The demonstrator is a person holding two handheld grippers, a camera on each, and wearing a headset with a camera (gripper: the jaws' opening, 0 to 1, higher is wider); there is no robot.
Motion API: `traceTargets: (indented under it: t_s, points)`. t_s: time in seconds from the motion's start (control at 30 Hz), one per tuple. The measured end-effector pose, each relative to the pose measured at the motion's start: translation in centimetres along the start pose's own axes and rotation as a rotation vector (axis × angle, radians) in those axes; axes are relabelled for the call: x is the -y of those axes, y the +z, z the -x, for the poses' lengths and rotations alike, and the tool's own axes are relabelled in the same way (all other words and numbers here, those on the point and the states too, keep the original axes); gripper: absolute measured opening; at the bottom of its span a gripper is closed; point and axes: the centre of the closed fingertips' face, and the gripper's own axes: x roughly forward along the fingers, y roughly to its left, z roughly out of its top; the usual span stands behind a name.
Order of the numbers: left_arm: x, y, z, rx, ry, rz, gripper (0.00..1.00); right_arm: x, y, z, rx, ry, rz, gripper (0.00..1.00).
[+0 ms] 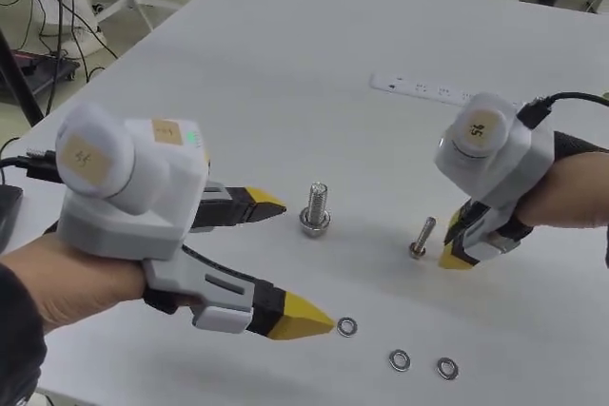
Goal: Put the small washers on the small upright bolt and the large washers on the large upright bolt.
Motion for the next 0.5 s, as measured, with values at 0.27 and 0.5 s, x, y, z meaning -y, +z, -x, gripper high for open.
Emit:
traceTargets:
  t_s: [0.27, 0.5]
  points:
    - [0.0, 0.0, 0.1, 0.0, 0.0, -0.001, 0.78, -0.6, -0.4, 0.4, 0.025, -0.005, -0.009, 0.21]
    - [0.1, 0.1, 0.3, 0.003, 0.001, -0.004, 0.78, -2.1, -0.3, 1.2, 0.041, 0.002, -0.004, 0.22]
